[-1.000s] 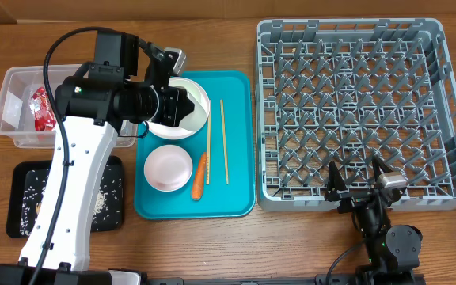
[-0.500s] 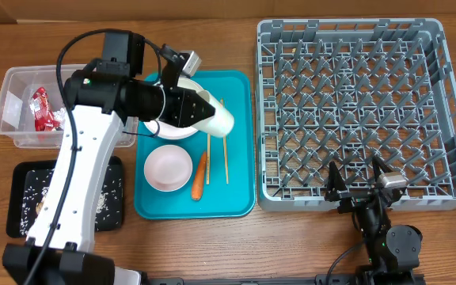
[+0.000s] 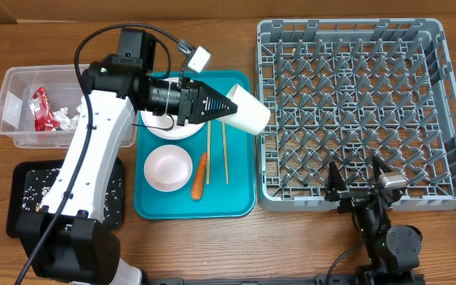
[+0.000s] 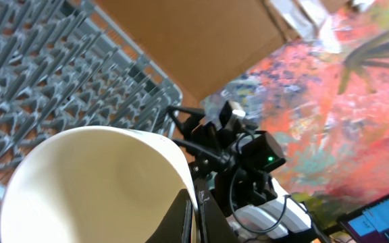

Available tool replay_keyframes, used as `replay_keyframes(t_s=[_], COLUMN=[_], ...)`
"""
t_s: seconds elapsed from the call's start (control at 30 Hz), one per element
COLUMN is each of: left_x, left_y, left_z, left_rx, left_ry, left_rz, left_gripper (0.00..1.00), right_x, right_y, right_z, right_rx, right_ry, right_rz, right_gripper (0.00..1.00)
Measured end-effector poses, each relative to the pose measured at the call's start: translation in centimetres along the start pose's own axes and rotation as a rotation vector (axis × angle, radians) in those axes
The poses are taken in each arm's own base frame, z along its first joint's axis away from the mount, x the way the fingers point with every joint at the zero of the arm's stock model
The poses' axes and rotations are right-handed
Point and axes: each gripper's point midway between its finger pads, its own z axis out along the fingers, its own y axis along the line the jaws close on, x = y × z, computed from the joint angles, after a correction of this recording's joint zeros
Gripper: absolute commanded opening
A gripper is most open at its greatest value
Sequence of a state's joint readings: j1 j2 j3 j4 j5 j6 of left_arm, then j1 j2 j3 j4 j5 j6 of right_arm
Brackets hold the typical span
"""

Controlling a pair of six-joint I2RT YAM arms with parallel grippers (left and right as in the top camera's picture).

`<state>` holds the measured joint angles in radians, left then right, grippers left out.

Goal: Sort waste into correct bins and load items into the dishwasher
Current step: 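Lift the white cup with the left gripper and extend it toward the rack, then reach the right gripper to the white cup and grasp it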

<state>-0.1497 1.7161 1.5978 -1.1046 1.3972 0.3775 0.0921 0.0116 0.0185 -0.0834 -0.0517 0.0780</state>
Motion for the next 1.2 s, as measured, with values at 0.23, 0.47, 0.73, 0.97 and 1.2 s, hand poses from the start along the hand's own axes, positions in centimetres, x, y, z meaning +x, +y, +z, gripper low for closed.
replay_keyframes(t_s=[0.23,0.47,0.73,0.97,1.2], left_x=[-0.3,-0.4,-0.4,-0.5,-0.5], left_y=[-0.1,-0.5,-0.6,-0.6,-0.6], left_z=[0.1,0.0,0.0,0.0,0.0], left_rx=[0.047,0.071,0.078,0.079,0.079], left_ry=[-0.019,-0.029,-0.032,-0.032,-0.032], left_rz=[0.035,0.035,0.034,0.034,0.035], left_gripper=[0.04,0.04,0.04,0.04,0.04], right_x=[0.0,0.0,-0.1,0.0,-4.0], right_y=[0.0,0.0,0.9,4.8,8.0], right_z=[0.0,0.0,0.0,-0.7,-2.5], right_rx=[0.001,0.0,-0.053,-0.28,-0.453], right_ry=[0.001,0.0,0.0,0.03,0.011], right_rz=[0.0,0.0,0.0,0.123,0.234], right_gripper=[1.0,1.0,1.0,1.0,1.0])
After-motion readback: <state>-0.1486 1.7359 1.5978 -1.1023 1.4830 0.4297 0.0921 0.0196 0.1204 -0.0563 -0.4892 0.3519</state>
